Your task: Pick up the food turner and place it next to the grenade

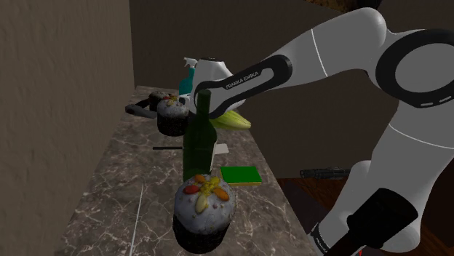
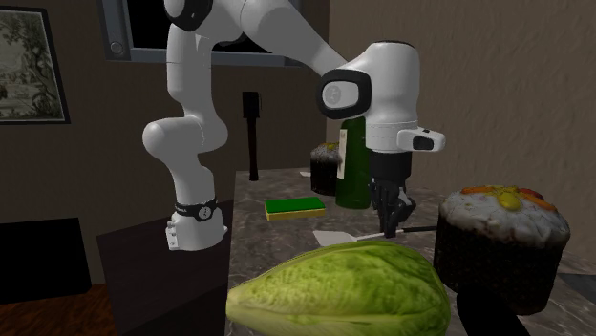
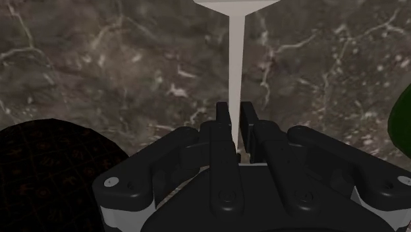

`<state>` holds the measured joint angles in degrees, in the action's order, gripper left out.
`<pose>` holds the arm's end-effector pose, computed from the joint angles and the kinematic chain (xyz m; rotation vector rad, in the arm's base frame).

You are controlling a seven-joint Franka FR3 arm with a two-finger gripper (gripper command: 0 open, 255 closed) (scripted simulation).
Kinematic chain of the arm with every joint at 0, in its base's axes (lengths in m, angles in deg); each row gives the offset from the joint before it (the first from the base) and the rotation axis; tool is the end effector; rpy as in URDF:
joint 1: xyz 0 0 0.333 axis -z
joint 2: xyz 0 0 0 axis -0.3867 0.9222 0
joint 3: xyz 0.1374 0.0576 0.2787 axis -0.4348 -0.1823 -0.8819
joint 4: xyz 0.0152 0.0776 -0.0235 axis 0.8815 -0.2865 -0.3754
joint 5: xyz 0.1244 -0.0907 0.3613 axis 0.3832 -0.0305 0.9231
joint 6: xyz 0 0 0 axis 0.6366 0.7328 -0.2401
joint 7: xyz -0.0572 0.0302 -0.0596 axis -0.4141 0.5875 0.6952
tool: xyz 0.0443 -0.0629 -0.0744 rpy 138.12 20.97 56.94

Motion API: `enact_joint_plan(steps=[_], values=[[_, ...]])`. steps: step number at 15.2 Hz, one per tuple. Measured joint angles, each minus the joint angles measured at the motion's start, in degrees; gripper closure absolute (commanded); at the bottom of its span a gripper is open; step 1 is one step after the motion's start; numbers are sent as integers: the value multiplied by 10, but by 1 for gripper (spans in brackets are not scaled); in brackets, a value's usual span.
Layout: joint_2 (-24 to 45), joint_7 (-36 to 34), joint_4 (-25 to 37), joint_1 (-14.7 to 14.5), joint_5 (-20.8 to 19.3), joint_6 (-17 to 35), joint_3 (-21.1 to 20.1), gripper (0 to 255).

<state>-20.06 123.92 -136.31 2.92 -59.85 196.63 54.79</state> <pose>0.5337 0.1727 0.3386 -2.6988 -1.5394 -0.0895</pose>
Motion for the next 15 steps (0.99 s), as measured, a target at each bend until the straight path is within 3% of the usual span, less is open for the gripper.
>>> enact_joint_plan(steps=[15], values=[[-47,-8,39,-1,-7,-85,1,255]])
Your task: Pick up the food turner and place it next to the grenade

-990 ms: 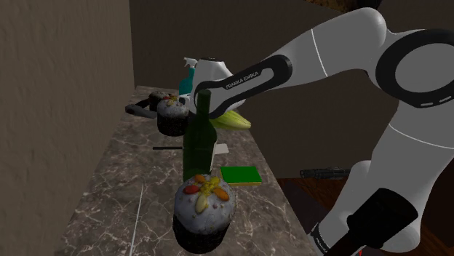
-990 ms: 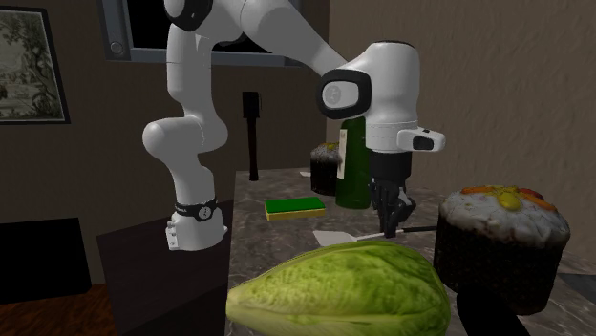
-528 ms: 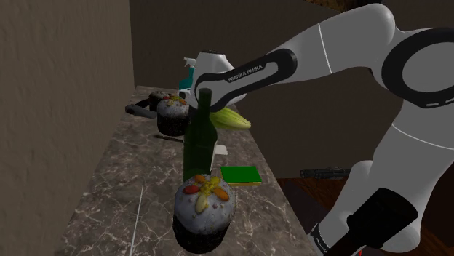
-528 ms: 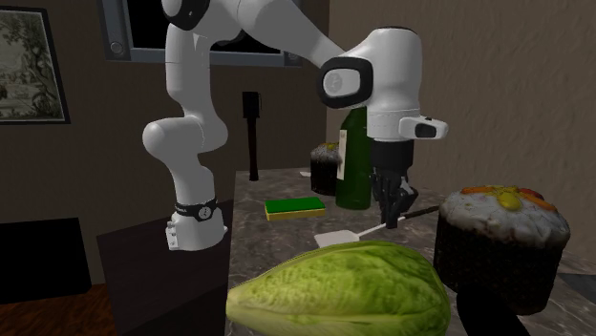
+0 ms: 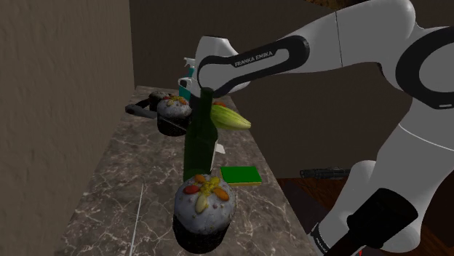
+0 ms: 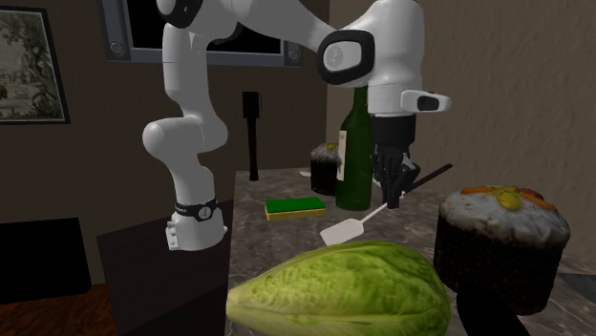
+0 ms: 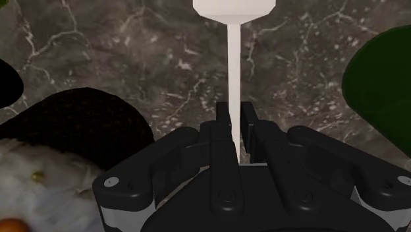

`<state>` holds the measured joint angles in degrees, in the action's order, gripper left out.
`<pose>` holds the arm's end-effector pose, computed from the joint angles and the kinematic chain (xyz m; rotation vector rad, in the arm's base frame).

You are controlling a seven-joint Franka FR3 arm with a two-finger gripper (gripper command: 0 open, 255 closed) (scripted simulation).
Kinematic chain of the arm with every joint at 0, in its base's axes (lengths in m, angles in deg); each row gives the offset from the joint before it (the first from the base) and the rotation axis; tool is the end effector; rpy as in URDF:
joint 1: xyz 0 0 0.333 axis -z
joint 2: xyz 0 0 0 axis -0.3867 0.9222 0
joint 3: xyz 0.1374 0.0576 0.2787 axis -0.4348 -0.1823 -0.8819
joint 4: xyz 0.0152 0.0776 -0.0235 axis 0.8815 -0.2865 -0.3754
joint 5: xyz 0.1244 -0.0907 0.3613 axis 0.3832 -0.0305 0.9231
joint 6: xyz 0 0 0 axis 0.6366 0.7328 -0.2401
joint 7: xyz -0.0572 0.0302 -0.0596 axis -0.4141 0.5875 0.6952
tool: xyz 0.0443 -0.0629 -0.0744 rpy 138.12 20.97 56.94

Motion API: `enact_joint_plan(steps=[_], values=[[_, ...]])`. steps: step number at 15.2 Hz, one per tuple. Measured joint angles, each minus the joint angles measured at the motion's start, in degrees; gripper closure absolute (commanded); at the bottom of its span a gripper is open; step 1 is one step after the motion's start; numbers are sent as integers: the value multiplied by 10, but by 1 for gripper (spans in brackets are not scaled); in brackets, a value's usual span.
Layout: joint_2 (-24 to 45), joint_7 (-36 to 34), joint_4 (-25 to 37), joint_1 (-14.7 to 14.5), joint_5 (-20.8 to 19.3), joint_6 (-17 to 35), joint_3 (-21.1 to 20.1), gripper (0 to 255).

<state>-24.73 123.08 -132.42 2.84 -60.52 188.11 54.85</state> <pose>0.5335 0.1738 0.4010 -2.6989 -1.5394 -0.0899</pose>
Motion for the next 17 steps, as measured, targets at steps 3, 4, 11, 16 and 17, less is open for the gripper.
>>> enact_joint_plan(steps=[3,4,11,16,17], values=[[-7,-1,14,0,-1,-21,0,255],[-11,-1,17,0,-2,-29,1,255],[-30,-4,53,1,-4,-83,1,255],[-40,-7,79,0,-5,-119,1,255],[-40,-6,88,1,-5,-128,1,255]])
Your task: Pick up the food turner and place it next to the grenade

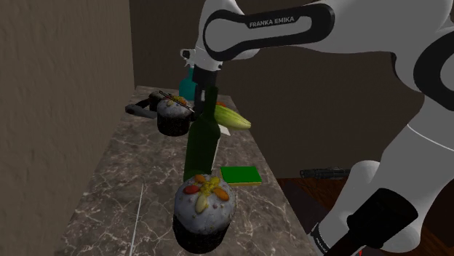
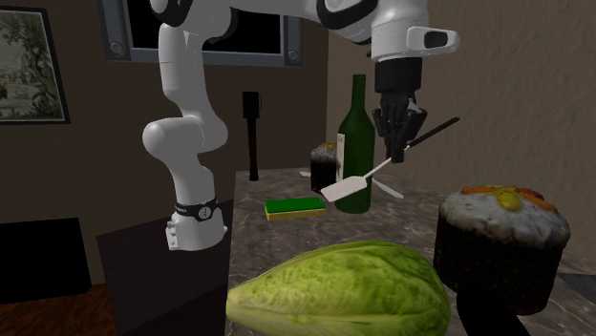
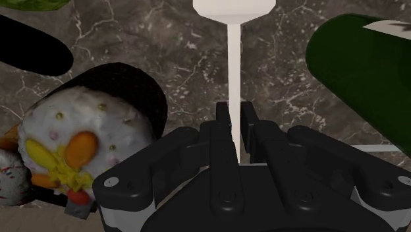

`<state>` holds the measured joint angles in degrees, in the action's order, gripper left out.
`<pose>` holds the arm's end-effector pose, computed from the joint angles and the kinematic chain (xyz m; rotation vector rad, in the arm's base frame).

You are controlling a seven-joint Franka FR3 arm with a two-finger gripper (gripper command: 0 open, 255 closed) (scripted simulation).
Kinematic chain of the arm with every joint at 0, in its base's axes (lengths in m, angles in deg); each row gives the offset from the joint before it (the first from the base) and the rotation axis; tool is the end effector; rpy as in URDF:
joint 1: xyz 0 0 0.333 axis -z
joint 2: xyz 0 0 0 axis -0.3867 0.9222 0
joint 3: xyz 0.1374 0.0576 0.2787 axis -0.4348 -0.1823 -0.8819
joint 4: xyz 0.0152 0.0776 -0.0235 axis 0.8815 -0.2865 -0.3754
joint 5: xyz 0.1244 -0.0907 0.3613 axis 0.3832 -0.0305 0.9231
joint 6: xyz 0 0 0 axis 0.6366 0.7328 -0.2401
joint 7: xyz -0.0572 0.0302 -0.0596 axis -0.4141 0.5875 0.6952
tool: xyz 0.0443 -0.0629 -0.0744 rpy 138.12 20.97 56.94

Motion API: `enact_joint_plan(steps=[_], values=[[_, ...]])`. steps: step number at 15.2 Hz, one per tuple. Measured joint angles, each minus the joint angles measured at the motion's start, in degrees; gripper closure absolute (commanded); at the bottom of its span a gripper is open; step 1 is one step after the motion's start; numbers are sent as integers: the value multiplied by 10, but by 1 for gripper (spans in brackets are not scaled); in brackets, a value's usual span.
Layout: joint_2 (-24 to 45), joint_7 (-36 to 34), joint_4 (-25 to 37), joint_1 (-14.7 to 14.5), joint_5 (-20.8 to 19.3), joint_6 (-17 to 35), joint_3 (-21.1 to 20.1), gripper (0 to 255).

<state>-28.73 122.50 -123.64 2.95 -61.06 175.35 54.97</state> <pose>0.5339 0.1724 0.4919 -2.6986 -1.5401 -0.0901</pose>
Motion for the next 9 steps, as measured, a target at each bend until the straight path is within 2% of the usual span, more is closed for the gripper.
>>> enact_joint_plan(steps=[9], values=[[-8,-4,60,0,-1,-67,0,255]])
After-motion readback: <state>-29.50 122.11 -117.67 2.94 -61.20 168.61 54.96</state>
